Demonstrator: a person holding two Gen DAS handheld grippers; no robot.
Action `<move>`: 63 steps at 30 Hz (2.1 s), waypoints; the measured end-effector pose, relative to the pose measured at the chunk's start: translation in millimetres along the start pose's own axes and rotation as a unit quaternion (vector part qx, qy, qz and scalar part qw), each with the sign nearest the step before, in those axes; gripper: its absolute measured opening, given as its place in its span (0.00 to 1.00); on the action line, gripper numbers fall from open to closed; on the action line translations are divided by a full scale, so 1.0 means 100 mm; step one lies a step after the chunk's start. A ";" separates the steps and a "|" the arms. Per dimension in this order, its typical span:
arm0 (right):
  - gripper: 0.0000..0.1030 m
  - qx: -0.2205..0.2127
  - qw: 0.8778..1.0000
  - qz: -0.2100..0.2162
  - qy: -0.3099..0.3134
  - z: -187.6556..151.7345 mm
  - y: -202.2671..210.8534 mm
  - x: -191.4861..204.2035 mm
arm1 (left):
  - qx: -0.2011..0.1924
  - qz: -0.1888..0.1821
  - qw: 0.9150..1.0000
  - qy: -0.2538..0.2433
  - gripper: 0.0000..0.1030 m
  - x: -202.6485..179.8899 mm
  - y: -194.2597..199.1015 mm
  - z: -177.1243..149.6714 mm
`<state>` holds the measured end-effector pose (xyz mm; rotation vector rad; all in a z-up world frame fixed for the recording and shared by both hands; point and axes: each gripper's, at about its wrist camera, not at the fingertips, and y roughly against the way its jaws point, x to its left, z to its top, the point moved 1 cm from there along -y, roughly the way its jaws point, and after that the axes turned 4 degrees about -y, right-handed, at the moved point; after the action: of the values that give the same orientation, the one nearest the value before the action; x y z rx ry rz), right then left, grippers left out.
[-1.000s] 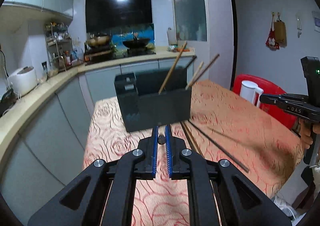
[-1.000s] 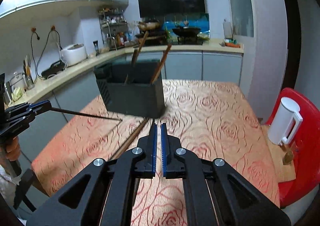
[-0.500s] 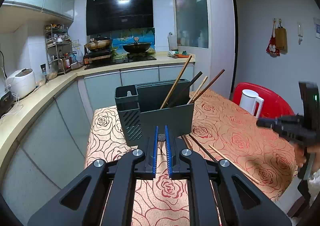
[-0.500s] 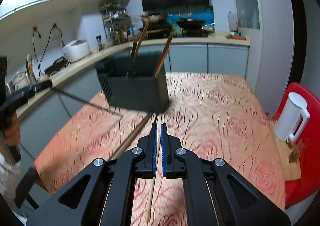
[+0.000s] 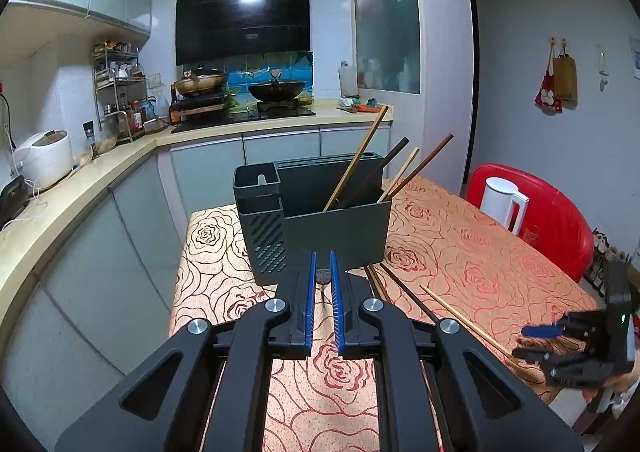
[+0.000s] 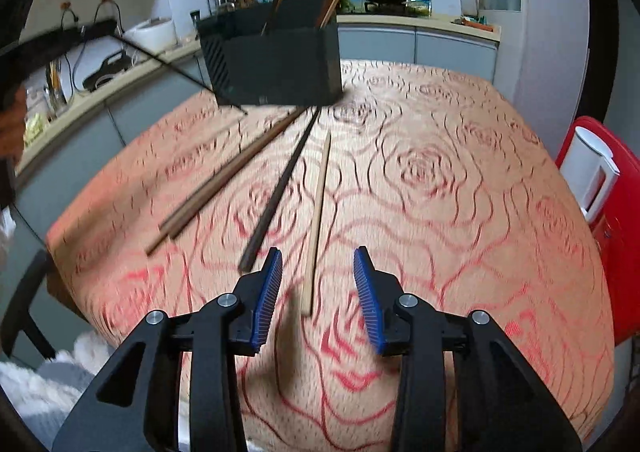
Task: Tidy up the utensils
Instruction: 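Lift both held chopsticks and carry them over the black holder, then lower the chopsticks into the holder and open both tools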
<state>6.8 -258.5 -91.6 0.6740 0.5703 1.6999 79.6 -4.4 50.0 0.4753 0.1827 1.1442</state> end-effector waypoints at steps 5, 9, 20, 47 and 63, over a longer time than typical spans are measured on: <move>0.19 0.009 1.000 -0.014 0.015 -0.13 -0.07 0.06 | 0.002 0.000 1.000 0.002 0.07 0.01 0.01 -0.01; 0.11 0.006 1.000 -0.024 0.017 -0.15 -0.08 0.06 | 0.002 0.001 1.000 0.007 0.07 0.03 0.00 -0.03; 0.06 -0.019 0.999 -0.022 0.015 0.12 0.12 -0.02 | -0.001 0.005 1.000 0.013 0.07 0.10 -0.01 0.02; 0.06 -0.138 0.988 0.063 -0.027 2.16 0.62 -0.12 | -0.017 -0.014 1.000 0.000 0.07 0.21 -0.04 0.78; 0.06 -0.161 0.986 0.042 -0.029 3.18 0.62 -0.06 | -0.061 0.011 0.998 0.000 0.07 0.32 -0.13 1.94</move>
<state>186.5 -270.9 177.4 0.5181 0.2198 1.7937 177.2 -31.7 219.4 0.3703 0.1082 1.1691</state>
